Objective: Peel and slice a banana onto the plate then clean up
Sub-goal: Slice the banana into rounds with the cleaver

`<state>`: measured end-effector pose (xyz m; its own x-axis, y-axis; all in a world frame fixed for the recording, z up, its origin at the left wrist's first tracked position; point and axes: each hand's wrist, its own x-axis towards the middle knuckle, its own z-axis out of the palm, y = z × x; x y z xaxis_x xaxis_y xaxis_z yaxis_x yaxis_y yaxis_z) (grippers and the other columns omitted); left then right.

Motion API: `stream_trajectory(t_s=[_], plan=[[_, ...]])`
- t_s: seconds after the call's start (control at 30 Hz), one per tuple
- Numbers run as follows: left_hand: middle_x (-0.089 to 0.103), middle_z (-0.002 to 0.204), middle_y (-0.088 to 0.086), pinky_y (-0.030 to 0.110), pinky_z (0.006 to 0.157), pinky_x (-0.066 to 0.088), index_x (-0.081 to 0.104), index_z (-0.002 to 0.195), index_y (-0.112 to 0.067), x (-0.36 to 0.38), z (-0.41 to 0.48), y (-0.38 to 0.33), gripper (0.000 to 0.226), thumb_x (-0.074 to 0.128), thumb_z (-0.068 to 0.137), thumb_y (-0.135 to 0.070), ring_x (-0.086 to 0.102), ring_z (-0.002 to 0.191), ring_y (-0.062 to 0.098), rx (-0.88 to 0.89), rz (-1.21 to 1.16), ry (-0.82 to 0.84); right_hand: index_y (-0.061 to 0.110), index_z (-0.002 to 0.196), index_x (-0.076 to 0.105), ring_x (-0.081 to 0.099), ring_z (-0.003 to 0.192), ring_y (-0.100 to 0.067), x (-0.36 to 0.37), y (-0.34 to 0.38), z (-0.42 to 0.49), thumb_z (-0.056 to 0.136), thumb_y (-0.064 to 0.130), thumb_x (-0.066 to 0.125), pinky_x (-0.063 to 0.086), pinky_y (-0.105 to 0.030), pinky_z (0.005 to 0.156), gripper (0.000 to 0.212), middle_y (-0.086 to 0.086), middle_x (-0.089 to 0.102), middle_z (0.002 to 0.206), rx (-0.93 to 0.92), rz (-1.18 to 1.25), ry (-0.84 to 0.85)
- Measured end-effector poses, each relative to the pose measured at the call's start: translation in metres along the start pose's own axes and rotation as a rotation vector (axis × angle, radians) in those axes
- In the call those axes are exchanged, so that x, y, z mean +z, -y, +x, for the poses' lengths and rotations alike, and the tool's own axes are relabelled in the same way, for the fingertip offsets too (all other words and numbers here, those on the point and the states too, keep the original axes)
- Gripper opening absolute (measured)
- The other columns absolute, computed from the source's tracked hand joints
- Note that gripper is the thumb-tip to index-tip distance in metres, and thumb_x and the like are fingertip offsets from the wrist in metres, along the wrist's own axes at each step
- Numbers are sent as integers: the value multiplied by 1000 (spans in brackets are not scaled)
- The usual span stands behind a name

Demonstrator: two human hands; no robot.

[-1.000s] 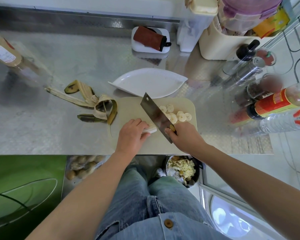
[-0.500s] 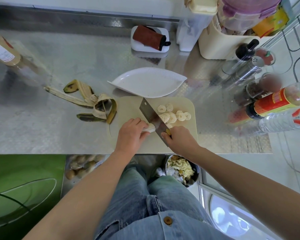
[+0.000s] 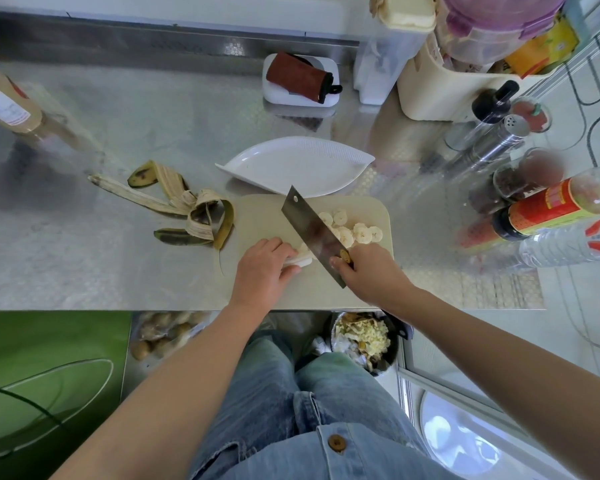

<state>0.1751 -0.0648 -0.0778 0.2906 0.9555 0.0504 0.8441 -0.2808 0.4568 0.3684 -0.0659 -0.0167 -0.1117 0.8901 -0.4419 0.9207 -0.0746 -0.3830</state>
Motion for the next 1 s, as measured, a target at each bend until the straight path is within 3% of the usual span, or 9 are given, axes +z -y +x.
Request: stream_trajectory(t_s=[0.13, 0.4, 0.7, 1.0], plan=[[65, 90, 5, 25, 66, 43, 68, 92, -11, -1, 0, -1, 27, 82, 70, -21, 59, 80, 21, 7, -9, -1, 6, 64, 52, 54, 60, -25, 1, -1, -2, 98, 34, 45, 41, -35, 57, 45, -11, 56, 62, -24, -46, 26], [65, 89, 4, 23, 65, 40, 68, 92, -12, 0, 0, 0, 27, 82, 71, -21, 59, 80, 20, 2, -7, -4, 14, 53, 39, 42, 51, -18, 0, 1, -4, 98, 34, 46, 29, -29, 48, 49, -3, 43, 52, -18, -39, 30], [66, 90, 5, 28, 65, 48, 68, 92, -12, 1, 0, 1, 28, 83, 70, -20, 59, 79, 21, 5, -29, -12, 15, 54, 40, 43, 51, -19, 3, 2, -3, 98, 35, 44, 28, -28, 47, 50, -3, 44, 53, -8, -39, 15], [64, 85, 4, 30, 61, 46, 68, 88, -11, 2, 1, 1, 28, 84, 68, -19, 57, 75, 22, 18, -23, -21, 18, 54, 34, 40, 49, -15, 12, 4, 0, 98, 32, 45, 26, -27, 46, 47, -2, 42, 54, 25, -49, 60]])
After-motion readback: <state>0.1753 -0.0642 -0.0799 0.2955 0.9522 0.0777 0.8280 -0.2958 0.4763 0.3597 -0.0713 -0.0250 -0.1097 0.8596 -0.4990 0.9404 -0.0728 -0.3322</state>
